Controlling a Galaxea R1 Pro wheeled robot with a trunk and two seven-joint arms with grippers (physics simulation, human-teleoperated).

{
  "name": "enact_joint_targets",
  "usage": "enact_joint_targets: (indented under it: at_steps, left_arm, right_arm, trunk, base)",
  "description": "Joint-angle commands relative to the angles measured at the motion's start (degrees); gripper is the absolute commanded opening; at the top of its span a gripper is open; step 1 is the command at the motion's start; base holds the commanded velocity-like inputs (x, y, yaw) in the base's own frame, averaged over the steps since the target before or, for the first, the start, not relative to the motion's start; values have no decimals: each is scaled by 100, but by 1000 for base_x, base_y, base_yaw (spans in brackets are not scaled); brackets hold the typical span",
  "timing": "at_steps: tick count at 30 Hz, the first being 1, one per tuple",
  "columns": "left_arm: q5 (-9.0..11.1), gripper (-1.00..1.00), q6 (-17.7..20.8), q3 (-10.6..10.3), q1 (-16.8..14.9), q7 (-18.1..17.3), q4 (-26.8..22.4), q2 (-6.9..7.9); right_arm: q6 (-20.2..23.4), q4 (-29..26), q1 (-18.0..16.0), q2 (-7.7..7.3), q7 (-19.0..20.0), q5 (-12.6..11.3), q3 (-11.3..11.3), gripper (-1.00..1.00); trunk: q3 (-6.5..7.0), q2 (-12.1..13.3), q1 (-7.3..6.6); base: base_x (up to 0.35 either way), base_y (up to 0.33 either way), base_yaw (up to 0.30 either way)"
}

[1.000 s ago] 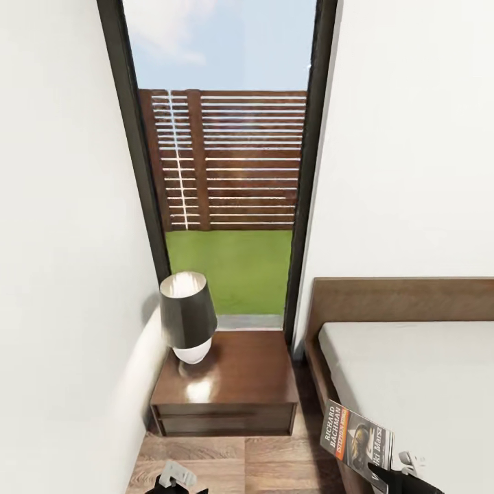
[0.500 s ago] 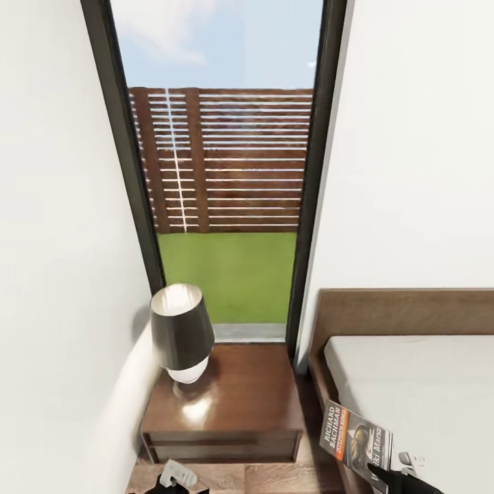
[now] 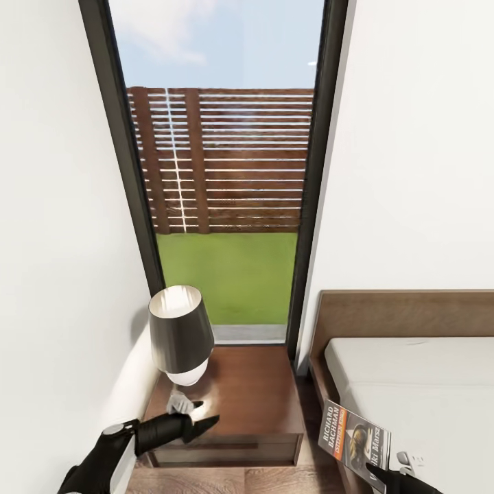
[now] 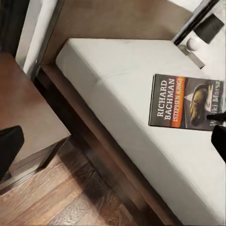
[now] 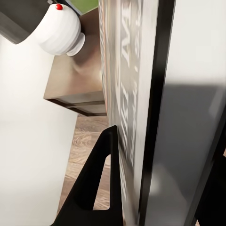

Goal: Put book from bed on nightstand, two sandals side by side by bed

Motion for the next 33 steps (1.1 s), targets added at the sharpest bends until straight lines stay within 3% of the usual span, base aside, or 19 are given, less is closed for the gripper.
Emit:
enact_joint_targets:
  at_steps: [1, 3, 7, 17, 21, 24, 29, 33]
  left_arm:
    - [72, 100, 53, 38, -5, -82, -53, -2]
    - [238, 100, 71, 42, -5, -120, -100, 9]
    - [309, 100, 67, 29, -5, -86, -112, 0]
    - [311, 100, 60, 14, -5, 60, -105, -21]
    - [311, 100, 59, 3, -5, 67, -105, -21]
    - [311, 100, 59, 0, -5, 73, -105, -21]
    - [306, 100, 59, 0, -5, 75, -101, -21]
    - [305, 100, 56, 0, -5, 77, -96, -21]
  right_arm:
    - [-41, 22, -10, 1, 22, -41, 45, -100]
    - [-41, 22, -11, 1, 23, -41, 45, -100]
    - [-41, 22, -11, 1, 28, -42, 44, -100]
    - [104, -33, -12, -11, 106, -60, 26, -100]
    - [1172, -368, -23, -15, 115, -59, 7, -100]
    - [2219, -1399, -28, -16, 108, -59, 7, -100]
    - [3586, -3137, -29, -16, 70, -80, -4, -100]
    - [4269, -3913, -46, -5, 45, -99, -26, -100]
  trunk:
    - [-12, -11, 3]
    - [-12, -11, 3]
    - [-12, -11, 3]
    - [-12, -11, 3]
    - [-12, -11, 3]
    - [-12, -11, 3]
    - [-12, -11, 3]
    - [-12, -11, 3]
  base:
    - [0, 0, 0]
    - [0, 0, 0]
    - [0, 0, 0]
    - [0, 0, 0]
    - [0, 0, 0]
    - [0, 0, 0]
    - [0, 0, 0]
    - [0, 0, 0]
